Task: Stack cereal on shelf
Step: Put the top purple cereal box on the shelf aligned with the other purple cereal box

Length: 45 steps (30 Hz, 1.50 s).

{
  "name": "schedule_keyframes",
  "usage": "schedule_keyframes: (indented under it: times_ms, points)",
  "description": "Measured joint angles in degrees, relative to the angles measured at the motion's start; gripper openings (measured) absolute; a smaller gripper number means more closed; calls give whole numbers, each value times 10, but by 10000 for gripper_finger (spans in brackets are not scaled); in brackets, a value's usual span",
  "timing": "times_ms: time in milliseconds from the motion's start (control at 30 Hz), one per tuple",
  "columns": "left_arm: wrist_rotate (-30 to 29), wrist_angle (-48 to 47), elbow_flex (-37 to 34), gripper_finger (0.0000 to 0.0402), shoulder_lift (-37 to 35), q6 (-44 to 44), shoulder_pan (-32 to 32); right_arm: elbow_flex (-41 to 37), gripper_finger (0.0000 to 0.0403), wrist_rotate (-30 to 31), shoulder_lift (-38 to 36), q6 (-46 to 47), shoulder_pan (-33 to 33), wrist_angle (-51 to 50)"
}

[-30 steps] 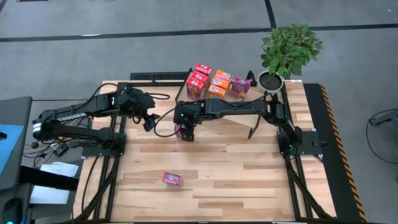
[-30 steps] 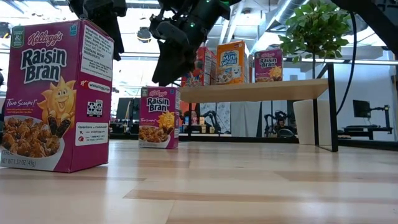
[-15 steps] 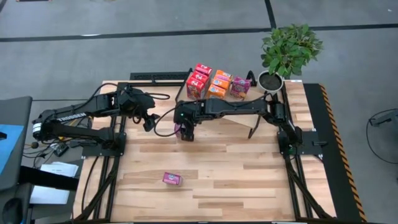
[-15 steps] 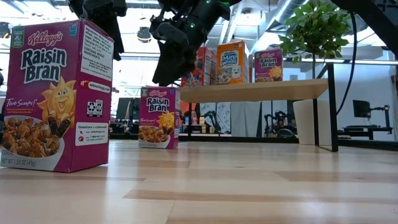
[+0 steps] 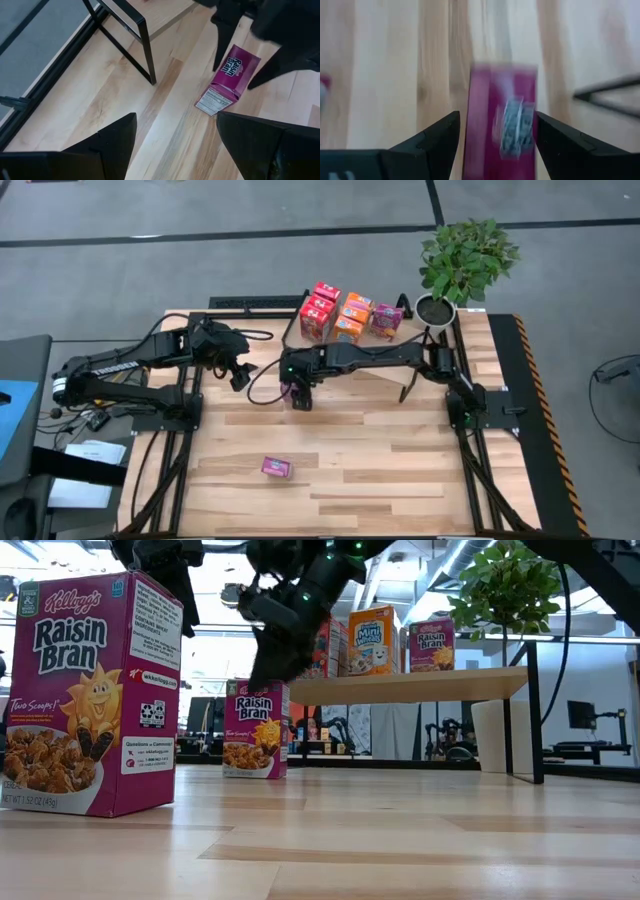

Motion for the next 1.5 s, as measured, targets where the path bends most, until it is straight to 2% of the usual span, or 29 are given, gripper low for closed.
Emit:
schedule_keyframes:
  times_ms: [267,467,600,833,933,1067,1200,1367,1500]
  points:
    - [0,0,0,266,0,5,0,1,272,1,14,2,5,-8]
    - [0,0,0,266,0,5,0,1,246,1,8,2,7,-10]
    - [0,0,0,266,0,5,0,2,214,1,5,2,8,-9]
    - [0,0,0,266,0,5,0,3,128,1,5,20,9,-31]
    - [0,0,0,266,0,5,0,4,106,1,1,27,12,-43]
    - [-1,1,0,266,0,5,0,21,109,-5,-28,46,20,-95]
    - [-4,1,0,266,0,5,0,28,125,-5,-87,72,29,-159]
    - [-4,0,0,266,0,5,0,27,125,4,-167,120,47,-261]
    - [-4,0,0,266,0,5,0,28,117,42,-224,166,68,-338]
